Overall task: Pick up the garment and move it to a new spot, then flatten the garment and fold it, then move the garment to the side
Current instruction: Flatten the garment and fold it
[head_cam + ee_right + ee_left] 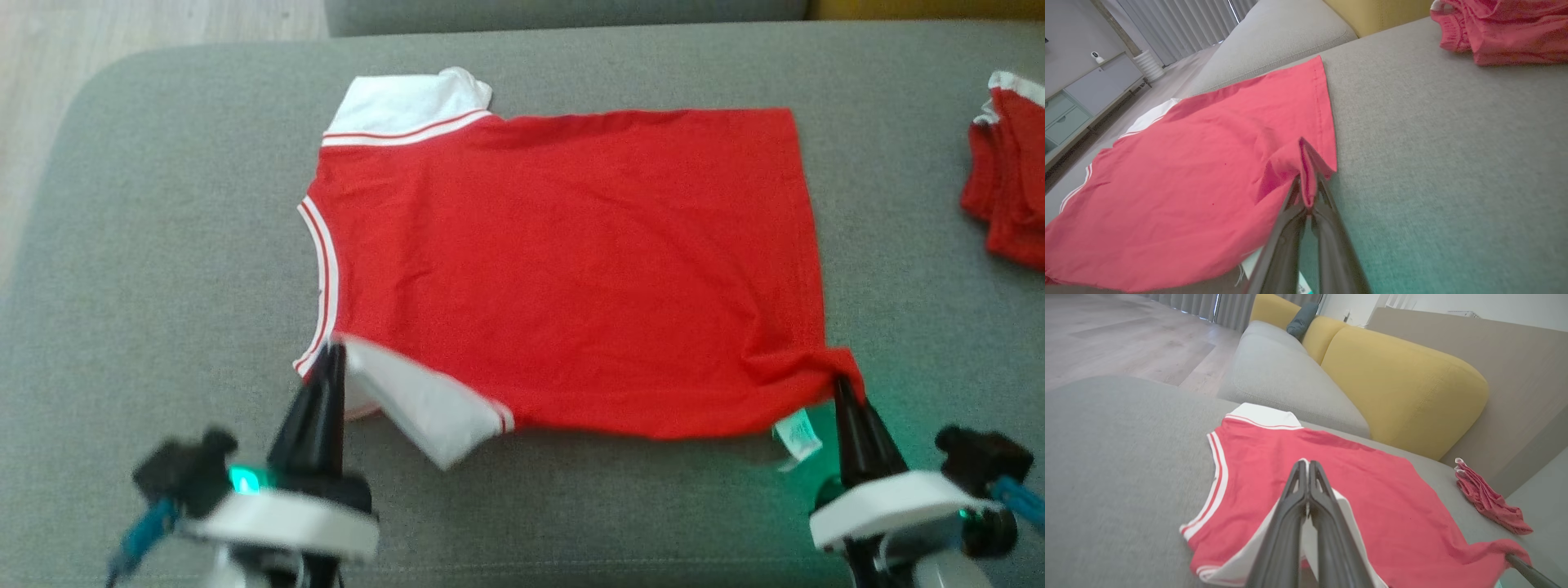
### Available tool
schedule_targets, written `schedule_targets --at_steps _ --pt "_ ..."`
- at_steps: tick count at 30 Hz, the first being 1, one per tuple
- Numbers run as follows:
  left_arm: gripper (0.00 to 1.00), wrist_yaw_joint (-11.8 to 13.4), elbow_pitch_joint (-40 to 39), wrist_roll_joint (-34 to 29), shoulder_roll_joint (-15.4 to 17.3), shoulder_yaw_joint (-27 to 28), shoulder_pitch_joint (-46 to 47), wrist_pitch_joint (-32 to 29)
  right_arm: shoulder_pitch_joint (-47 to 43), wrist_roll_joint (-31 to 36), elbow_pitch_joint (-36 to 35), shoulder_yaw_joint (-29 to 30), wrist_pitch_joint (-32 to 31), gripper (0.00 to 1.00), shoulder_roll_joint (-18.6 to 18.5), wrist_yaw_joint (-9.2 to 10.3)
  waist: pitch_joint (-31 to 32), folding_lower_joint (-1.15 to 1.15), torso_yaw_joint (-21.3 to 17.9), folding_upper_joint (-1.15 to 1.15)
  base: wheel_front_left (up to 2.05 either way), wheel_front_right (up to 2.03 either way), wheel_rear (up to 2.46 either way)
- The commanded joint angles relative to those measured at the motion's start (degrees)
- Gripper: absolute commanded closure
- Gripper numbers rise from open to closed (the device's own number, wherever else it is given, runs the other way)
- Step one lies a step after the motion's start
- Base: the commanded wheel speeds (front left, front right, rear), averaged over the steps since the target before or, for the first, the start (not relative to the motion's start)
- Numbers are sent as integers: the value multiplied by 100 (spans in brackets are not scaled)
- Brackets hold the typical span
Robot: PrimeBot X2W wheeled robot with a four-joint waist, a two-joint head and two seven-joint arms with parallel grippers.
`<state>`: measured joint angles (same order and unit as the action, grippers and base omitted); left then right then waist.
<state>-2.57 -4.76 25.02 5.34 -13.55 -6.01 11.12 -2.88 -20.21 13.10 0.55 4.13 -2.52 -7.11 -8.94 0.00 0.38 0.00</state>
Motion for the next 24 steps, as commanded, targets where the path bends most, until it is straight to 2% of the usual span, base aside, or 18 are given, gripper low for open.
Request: schedule_targets --at_steps 1,10,24 --pt "100 -11 -114 -6 -19 211 340 74 248 -37 -154 -152 61 100 -36 -37 -40 0 -15 0 0 0 0" --pt "100 -89 1312 -58 -18 368 1798 237 1025 -380 216 -284 177 100 -36 -37 -429 0 -188 0 0 0 0" --pt "100 -181 2831 -196 -44 676 2947 383 2180 -591 1474 -553 470 100 -36 -37 -582 0 -322 0 0 0 0"
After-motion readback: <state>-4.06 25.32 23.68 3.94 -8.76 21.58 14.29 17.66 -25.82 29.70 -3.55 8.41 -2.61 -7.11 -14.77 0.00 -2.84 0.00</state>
